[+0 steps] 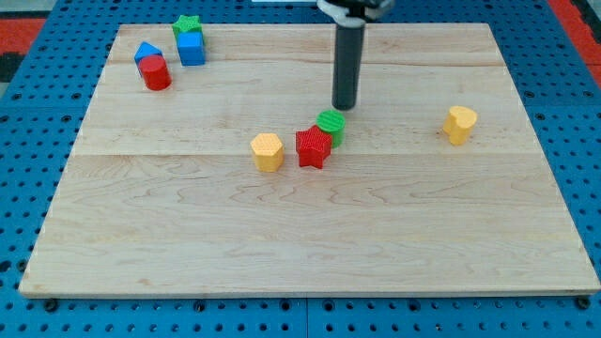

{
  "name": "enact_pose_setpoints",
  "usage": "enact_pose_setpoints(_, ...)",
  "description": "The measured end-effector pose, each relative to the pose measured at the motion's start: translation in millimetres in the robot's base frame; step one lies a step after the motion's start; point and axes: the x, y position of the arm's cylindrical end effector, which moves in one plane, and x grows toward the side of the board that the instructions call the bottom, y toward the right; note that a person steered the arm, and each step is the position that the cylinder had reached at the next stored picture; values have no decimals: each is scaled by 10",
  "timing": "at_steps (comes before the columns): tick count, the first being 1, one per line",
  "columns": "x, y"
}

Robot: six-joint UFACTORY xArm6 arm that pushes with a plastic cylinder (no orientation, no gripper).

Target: Place the green circle at the bottom of the cube

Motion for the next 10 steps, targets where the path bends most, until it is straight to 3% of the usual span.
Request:
enact_pose_setpoints(1,592,-211)
enact_pose_setpoints(2,595,-507)
enact_pose_setpoints(3,848,-408)
enact_pose_setpoints(4,819,-809)
enact_pose_setpoints(6,196,-1234)
enact_pose_setpoints(8,86,-925)
enact_pose_setpoints(10,-368,-1125)
